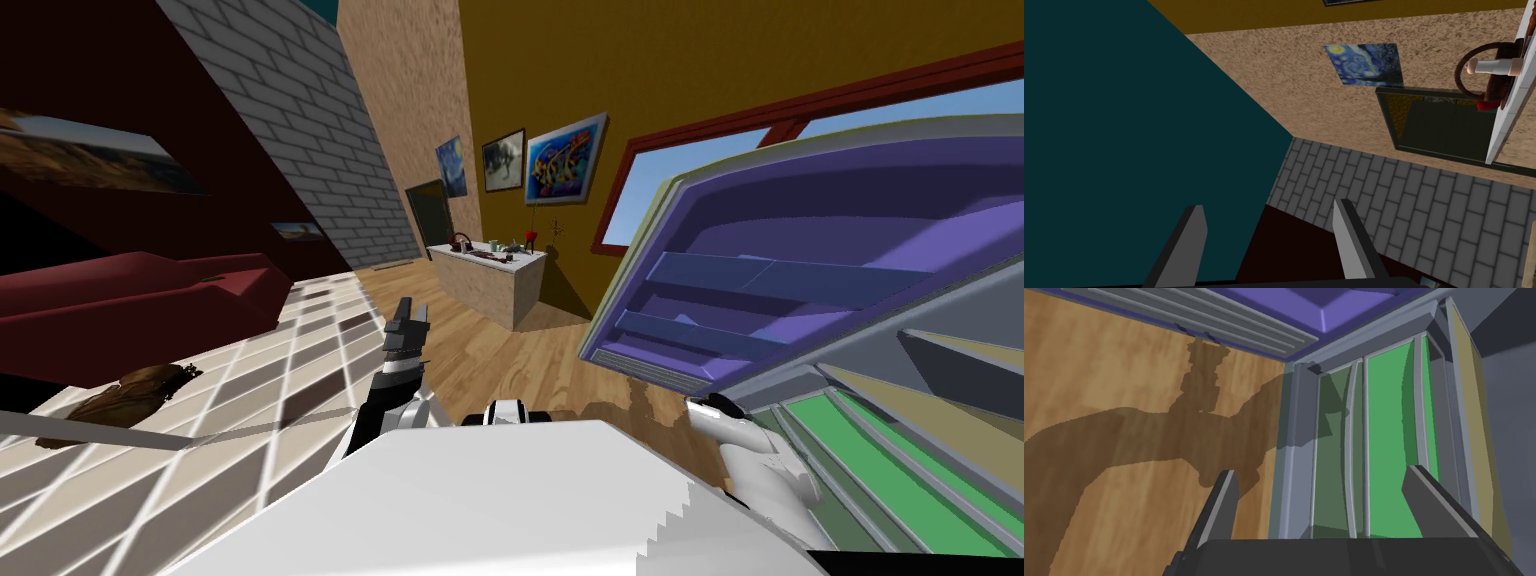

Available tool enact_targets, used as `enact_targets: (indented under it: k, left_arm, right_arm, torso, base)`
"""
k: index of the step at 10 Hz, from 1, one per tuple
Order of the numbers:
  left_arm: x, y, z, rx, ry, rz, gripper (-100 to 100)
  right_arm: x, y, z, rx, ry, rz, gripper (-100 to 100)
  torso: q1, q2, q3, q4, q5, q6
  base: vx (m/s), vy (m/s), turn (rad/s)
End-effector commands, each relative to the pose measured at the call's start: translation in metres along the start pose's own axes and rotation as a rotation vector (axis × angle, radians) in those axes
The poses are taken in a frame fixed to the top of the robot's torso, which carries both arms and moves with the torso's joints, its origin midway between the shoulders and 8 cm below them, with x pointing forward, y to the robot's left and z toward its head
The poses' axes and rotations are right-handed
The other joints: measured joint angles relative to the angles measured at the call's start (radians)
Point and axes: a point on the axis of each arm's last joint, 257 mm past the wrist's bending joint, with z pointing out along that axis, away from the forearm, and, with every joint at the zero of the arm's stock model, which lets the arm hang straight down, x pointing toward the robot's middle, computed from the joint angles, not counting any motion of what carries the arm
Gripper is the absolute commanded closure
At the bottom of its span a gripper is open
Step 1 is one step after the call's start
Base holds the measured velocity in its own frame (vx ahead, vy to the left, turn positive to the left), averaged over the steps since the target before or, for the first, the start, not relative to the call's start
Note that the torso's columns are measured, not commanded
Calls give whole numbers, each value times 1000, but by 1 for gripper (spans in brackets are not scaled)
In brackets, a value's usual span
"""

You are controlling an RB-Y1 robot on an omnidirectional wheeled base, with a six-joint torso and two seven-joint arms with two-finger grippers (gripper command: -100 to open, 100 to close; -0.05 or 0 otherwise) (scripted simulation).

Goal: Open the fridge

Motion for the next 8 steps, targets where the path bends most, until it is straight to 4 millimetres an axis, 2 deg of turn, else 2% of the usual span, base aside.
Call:
enact_targets:
  k: [1,2,3,4,6,8]
  left_arm:
    - [0,0,0,0,0,0,0]
    - [0,0,0,0,0,0,0]
    - [0,0,0,0,0,0,0]
    - [0,0,0,0,0,0,0]
    - [0,0,0,0,0,0,0]
    - [0,0,0,0,0,0,0]
  right_arm:
    - [-11,6,-3,-23,-20,-71,-100]
    - [-38,22,-4,-31,-88,-242,-100]
    - [-40,20,-5,-38,-97,-323,-100]
    - [-60,17,-8,-28,-135,-419,-100]
    - [-109,31,-17,-24,-238,-557,-100]
    - [-142,47,-25,-39,-292,-646,-100]
  torso:
    - [0,-4,-2,-1,0,-1]
    - [0,-7,-5,-2,0,-1]
    - [1,-20,-12,-5,0,-2]
    - [-1,-19,-13,-6,0,0]
    - [-1,2,1,0,0,1]
    - [1,-1,0,0,0,0]
  base:
    - [-19,1,-2]
    - [201,31,229]
    - [267,-4,123]
    - [132,-25,-17]
    - [2,-12,-11]
    - [-30,-3,-1]
